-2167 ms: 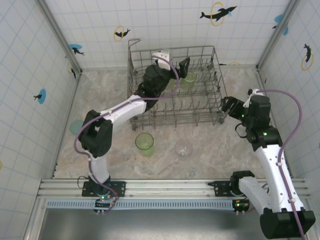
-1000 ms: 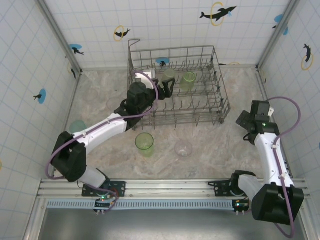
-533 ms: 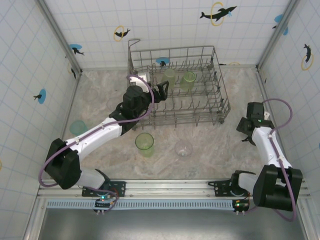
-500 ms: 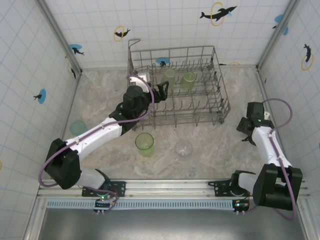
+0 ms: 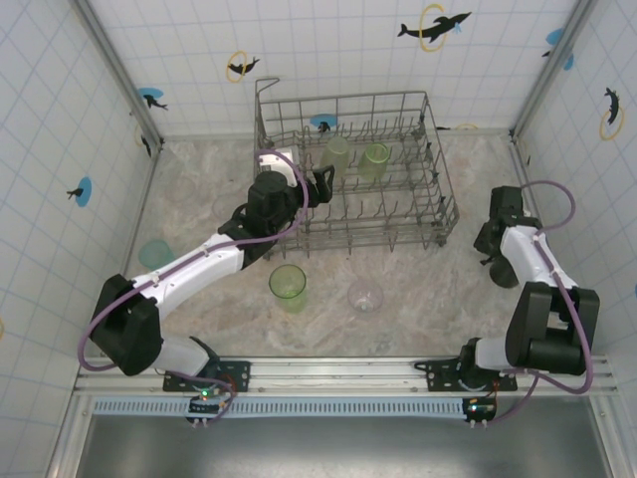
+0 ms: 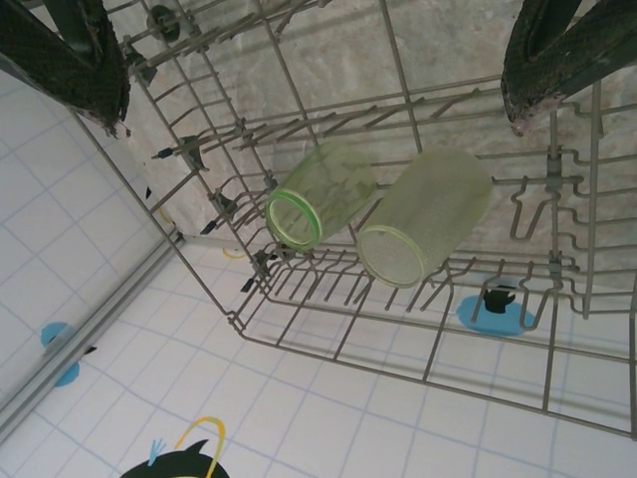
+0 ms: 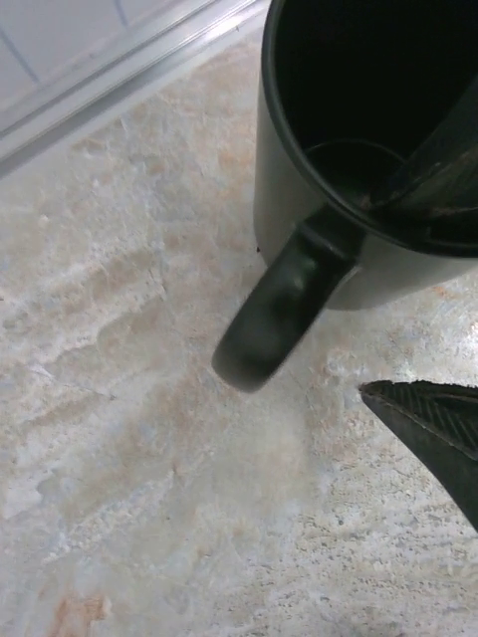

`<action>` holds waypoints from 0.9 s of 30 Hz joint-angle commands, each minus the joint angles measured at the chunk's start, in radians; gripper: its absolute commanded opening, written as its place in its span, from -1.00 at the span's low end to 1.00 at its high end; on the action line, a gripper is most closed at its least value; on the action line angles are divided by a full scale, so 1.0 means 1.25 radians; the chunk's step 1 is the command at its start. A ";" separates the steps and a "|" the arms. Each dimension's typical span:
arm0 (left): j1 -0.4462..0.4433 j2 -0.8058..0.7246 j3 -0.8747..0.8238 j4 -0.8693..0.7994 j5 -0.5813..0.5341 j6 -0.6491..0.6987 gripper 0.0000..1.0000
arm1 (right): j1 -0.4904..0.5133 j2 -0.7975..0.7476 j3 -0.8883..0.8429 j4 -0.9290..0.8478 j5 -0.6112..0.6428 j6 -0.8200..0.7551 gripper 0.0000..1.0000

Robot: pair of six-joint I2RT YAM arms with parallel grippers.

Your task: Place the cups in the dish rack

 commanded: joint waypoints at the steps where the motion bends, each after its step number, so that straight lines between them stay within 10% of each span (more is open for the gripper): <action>1: -0.006 0.003 0.022 -0.011 -0.021 0.016 0.95 | 0.000 0.018 0.013 -0.021 -0.039 0.012 -0.18; 16: -0.006 0.009 0.031 -0.029 -0.024 0.014 0.95 | -0.008 -0.023 -0.048 0.007 -0.094 0.003 -1.00; 27: -0.006 -0.001 0.045 -0.062 -0.055 0.005 0.95 | -0.010 -0.089 -0.022 0.005 -0.178 0.015 -1.00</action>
